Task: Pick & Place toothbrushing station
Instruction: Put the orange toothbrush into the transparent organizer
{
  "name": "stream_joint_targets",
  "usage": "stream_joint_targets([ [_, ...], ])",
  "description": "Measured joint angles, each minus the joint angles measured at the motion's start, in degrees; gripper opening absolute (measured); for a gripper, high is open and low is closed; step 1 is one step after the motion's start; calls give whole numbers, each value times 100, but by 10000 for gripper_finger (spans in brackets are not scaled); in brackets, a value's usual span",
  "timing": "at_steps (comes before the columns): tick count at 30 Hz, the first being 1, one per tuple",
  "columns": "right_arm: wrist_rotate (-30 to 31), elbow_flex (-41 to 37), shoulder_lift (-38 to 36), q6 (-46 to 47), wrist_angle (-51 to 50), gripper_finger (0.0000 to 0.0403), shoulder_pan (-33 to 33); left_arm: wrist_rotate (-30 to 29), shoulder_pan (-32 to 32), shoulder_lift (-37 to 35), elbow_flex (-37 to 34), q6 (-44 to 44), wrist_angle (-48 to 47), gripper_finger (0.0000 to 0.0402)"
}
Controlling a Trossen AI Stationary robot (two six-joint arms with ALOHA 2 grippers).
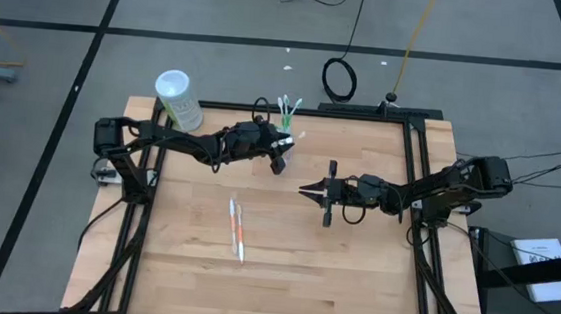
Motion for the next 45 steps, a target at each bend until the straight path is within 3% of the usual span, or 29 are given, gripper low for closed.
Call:
stream_joint_targets([
  [6,0,0,-2,0,2,41,0,-133,7,-21,0,-41,-8,200],
  [12,2,0,-2,0,0,41,-2,-131,-197,-527,-1,-35,-318,215],
  [20,20,0,0,-4,-24,41,-15,-127,-834,-1589,0,-333,-2144,210],
  [25,20,0,0,-4,-26,41,-15,-116,-1345,-1811,0,-865,-3423,209],
  [38,17,0,0,-9,-31,41,-17,144,-2470,-1801,0,-3620,-5944,209],
  [42,16,0,0,-13,-32,41,-17,-71,-2786,-1679,0,-3603,-6356,209],
  [45,7,0,0,-14,-36,41,-15,-106,-3078,-1477,0,-3068,-6437,209],
])
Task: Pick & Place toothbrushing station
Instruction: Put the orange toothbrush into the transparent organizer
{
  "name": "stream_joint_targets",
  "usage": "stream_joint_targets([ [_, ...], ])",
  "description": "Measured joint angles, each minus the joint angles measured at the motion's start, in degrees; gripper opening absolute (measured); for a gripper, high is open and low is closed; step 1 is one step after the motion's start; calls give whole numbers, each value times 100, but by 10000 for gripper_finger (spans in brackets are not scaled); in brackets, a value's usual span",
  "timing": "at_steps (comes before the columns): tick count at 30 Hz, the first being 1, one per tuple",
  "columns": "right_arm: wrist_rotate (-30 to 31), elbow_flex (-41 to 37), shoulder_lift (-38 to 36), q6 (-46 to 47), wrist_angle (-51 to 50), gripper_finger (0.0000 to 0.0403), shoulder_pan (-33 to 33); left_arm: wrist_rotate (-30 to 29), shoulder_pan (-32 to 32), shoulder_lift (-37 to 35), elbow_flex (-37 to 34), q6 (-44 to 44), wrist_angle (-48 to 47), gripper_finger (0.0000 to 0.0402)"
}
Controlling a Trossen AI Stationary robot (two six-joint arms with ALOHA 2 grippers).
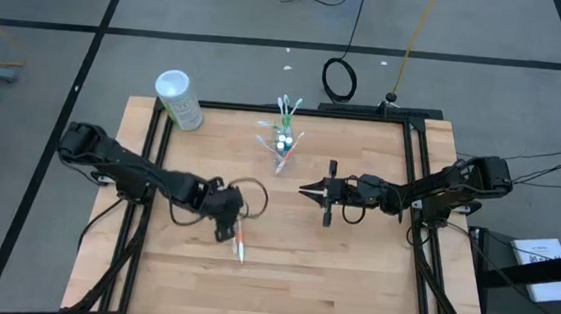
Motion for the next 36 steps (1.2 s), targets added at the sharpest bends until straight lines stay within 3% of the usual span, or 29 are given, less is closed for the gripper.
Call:
stream_joint_targets([
  [8,-4,0,0,-5,-1,41,0,-650,-397,863,-4,581,-250,209],
  [17,-7,0,0,9,1,41,0,-134,-335,1472,17,397,-4,209],
  [27,-7,0,0,12,5,41,0,-91,-285,1420,-7,683,1486,209],
  [36,-7,0,0,14,20,41,0,-198,88,1417,-4,1815,2537,209],
])
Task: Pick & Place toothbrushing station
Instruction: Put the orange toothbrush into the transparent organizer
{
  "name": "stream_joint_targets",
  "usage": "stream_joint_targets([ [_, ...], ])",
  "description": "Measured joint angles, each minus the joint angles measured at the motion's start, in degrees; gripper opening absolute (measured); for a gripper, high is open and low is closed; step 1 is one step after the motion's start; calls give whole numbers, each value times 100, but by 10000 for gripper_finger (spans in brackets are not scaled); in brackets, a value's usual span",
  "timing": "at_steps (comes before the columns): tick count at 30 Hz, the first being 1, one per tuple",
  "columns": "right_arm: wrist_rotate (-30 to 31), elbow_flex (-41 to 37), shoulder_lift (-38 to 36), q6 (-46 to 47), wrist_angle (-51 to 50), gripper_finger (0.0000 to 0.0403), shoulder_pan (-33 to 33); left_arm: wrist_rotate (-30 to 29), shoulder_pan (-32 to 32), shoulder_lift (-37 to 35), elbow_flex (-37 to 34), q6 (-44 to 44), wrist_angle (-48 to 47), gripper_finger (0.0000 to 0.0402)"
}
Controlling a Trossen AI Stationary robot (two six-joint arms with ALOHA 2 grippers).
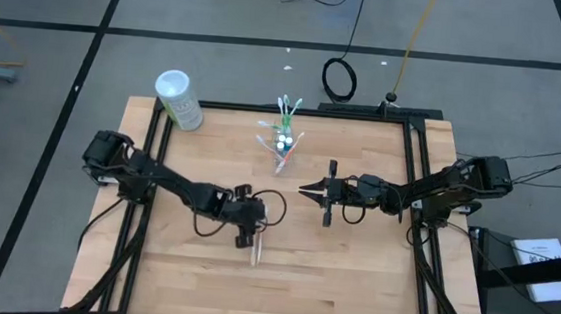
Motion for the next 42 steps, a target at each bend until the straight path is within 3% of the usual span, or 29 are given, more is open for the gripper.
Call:
stream_joint_targets([
  [8,0,0,0,0,0,41,0,345,458,-2,2,-1227,-676,209],
  [16,0,0,0,0,0,41,0,-877,692,-7,2,-1458,-1257,209],
  [19,0,0,0,0,0,41,0,-990,795,-7,2,-1675,-1332,209],
  [27,0,0,0,0,0,41,0,479,766,-7,2,-1200,-597,209],
  [29,0,0,0,0,0,41,0,572,686,-7,2,-919,-487,209],
  [38,0,0,0,0,-2,41,0,-480,595,52,4,-786,-644,209],
  [42,0,0,0,0,0,41,0,-452,605,52,4,-888,-675,209],
])
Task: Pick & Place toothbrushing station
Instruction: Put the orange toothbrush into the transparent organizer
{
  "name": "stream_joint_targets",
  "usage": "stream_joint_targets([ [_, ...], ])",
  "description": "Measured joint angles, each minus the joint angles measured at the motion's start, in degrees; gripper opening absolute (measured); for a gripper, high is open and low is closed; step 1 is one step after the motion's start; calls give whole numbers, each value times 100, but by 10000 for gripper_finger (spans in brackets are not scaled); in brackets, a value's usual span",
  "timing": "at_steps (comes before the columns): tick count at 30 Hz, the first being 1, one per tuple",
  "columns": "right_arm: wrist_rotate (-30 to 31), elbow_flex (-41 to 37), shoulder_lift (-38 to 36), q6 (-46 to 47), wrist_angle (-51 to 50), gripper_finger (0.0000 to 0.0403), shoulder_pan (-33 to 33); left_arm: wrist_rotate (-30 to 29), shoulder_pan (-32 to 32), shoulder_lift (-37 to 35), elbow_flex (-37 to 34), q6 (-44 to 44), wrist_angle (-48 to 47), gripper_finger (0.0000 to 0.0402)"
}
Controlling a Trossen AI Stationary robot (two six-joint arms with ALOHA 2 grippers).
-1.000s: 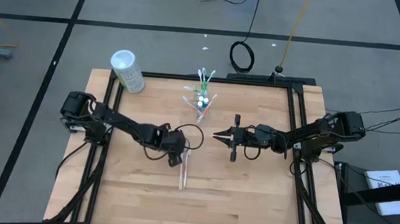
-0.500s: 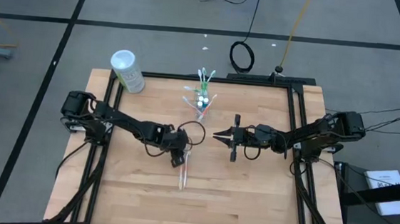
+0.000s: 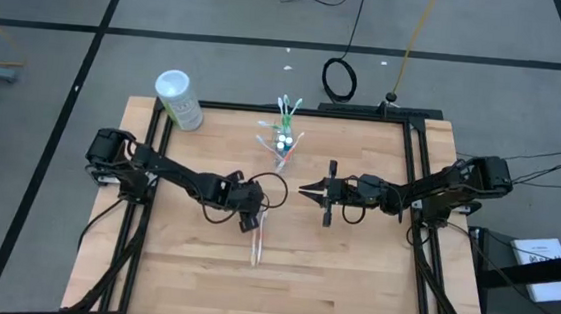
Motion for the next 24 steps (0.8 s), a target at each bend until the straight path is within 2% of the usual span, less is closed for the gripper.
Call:
stream_joint_targets([
  [7,0,0,0,0,2,41,0,170,3,3,0,-62,2,209],
  [16,0,1,0,2,21,41,0,275,55,465,18,-247,219,209],
  [20,0,0,0,2,22,41,1,212,216,436,24,-786,-113,209],
  [24,0,0,0,3,23,41,0,-30,426,242,17,-1770,-1009,209],
])
